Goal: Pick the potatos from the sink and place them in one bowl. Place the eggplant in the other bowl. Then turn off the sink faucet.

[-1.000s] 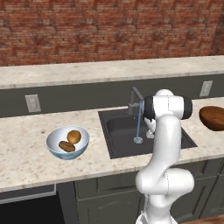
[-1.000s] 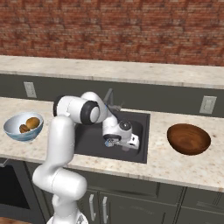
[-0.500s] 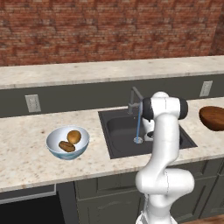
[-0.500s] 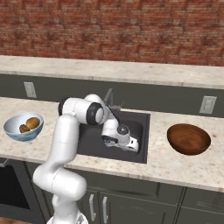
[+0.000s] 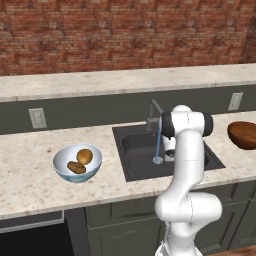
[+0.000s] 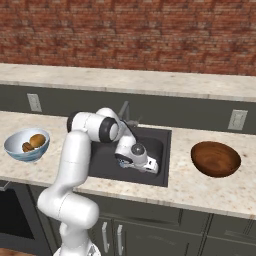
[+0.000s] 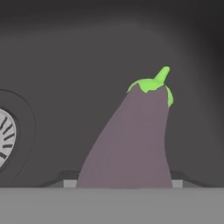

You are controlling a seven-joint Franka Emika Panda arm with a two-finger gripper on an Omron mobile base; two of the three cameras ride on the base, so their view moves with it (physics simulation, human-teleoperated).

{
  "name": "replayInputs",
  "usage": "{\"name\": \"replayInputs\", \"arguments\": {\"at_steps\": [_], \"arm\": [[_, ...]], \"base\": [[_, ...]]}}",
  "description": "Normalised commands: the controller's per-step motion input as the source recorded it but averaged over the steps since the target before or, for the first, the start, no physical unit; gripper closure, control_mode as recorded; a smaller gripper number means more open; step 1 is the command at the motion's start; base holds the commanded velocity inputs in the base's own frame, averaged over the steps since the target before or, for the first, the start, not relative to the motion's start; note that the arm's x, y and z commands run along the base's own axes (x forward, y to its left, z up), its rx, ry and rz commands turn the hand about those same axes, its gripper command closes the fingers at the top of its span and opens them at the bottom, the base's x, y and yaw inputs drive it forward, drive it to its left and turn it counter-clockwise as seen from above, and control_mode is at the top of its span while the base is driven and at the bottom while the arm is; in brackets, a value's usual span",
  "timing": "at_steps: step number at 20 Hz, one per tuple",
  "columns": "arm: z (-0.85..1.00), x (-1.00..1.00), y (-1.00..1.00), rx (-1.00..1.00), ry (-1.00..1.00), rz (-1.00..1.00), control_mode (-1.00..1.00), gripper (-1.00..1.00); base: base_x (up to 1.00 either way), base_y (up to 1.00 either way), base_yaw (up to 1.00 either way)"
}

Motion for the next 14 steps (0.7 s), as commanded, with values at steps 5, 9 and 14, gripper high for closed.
{"name": "replayInputs", "arguments": {"at_steps": [5, 9, 14], "arm": [[0.21, -0.27, -0.11, 0.00, 0.00, 0.01, -1.00, 1.00], [0.61, -0.18, -0.01, 0.00, -0.06, 0.05, -1.00, 1.00], [0.96, 0.00, 0.00, 0.00, -0.15, 0.09, -1.00, 1.00]], "base": [[0.00, 0.00, 0.00], [0.00, 0.00, 0.00], [0.00, 0.00, 0.00]]}}
